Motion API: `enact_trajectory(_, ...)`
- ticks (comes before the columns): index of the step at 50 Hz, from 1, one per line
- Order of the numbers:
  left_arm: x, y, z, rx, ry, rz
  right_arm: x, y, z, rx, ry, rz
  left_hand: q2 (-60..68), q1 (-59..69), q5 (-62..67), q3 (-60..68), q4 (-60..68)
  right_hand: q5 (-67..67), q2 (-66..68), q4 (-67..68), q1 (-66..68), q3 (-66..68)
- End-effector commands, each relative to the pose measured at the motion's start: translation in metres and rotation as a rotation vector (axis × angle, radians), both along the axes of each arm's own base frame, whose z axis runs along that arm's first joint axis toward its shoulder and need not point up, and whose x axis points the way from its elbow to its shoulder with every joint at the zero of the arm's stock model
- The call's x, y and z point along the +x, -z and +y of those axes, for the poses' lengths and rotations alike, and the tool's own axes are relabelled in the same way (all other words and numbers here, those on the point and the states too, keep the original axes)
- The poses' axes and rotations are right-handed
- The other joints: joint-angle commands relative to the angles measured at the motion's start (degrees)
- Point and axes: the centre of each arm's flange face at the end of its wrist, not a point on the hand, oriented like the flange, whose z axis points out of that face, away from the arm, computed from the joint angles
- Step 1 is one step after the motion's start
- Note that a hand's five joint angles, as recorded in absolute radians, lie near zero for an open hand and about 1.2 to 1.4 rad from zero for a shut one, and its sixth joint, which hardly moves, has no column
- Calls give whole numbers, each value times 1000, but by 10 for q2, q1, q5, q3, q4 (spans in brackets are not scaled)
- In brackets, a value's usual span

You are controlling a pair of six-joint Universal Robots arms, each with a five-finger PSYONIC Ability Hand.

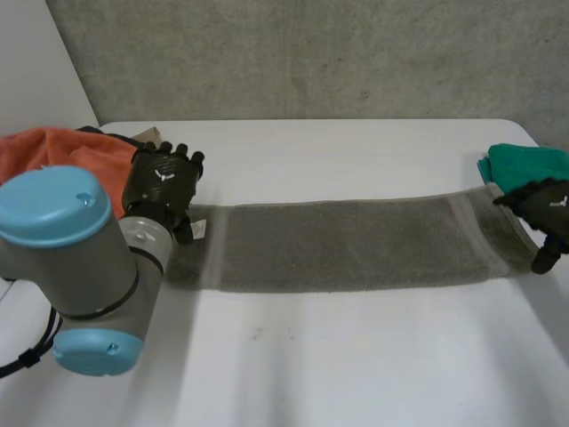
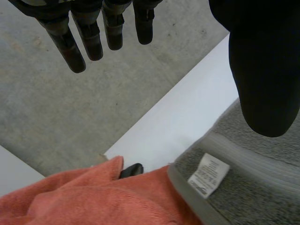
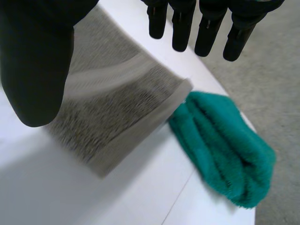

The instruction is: Fold the laundry.

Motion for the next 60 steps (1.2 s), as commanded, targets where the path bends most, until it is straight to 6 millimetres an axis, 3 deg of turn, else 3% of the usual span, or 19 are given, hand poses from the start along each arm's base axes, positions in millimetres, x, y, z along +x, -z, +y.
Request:
enact_trajectory(1,-1,5,1,-1,7,9,-3,26,-8,-11,-30,74,-18,-9,-29,-21,-15,81,86,85,97,85)
enact_trajectory(4,-1,6,2,0,9,9,-4,33,-12,-14,-30,75,-18,-9,-29,-21,-15,155,160,159,171,159)
enact_trajectory(7,-1,5,2,0,9,9,-7,39,-15,-8,-18,86,-18,-9,-29,-21,-15,624,629,628,640,628)
enact_trajectory(14,0,-6,5,-25,13,23,-60,28,-35,-65,281,217,-18,-9,-29,-21,-15,625,631,630,642,630)
enact_trajectory(17,1,-10,8,-33,13,28,-84,10,-43,-133,388,281,-18,-9,-29,-21,-15,625,631,630,642,630)
enact_trajectory(23,6,-20,15,-53,14,39,-93,-21,-45,-221,418,346,-18,-9,-29,-21,-15,625,631,630,642,630)
enact_trajectory(27,7,-22,17,-55,10,42,-63,-35,-42,-265,357,341,-18,-9,-29,-21,-15,625,631,630,642,630)
enact_trajectory(28,8,-22,17,-56,12,43,-32,-42,-38,-297,285,320,-18,-9,-29,-21,-15,625,631,630,642,630)
enact_trajectory(35,11,-27,24,-66,10,49,74,-61,-8,-391,29,213,-18,-9,-29,-21,-15,625,631,630,642,630)
enact_trajectory(36,12,-28,24,-68,10,50,105,-63,5,-424,-59,191,-18,-9,-29,-21,-15,625,631,630,642,630)
enact_trajectory(38,13,-29,25,-70,9,51,139,-63,22,-458,-163,164,-18,-9,-29,-21,-15,625,631,630,642,630)
enact_trajectory(39,13,-30,26,-71,9,52,170,-60,41,-487,-270,138,-18,-9,-29,-21,-15,625,631,630,642,630)
enact_trajectory(42,14,-30,28,-70,7,51,209,-47,68,-504,-423,105,-18,-9,-29,-21,-15,625,631,630,642,630)
enact_trajectory(43,14,-30,28,-70,9,51,230,-35,86,-493,-513,89,-18,-9,-29,-21,-15,625,631,630,642,630)
enact_trajectory(47,14,-29,29,-67,10,51,262,-2,130,-423,-695,65,-18,-9,-29,-21,-15,625,631,630,642,630)
enact_trajectory(51,12,-27,32,-61,20,48,276,30,171,-342,-825,70,-18,-9,-29,-21,-15,625,631,630,642,630)
enact_trajectory(57,4,-26,38,-60,49,49,268,42,183,-314,-852,108,-18,-9,-29,-21,-15,625,631,630,642,630)
enact_trajectory(58,3,-27,38,-65,52,52,265,41,186,-300,-853,100,-18,-9,-29,-21,-15,601,607,605,618,605)
enact_trajectory(60,-1,-29,38,-80,64,58,263,36,185,-308,-842,94,-18,-9,-29,-21,-15,256,262,260,273,261)
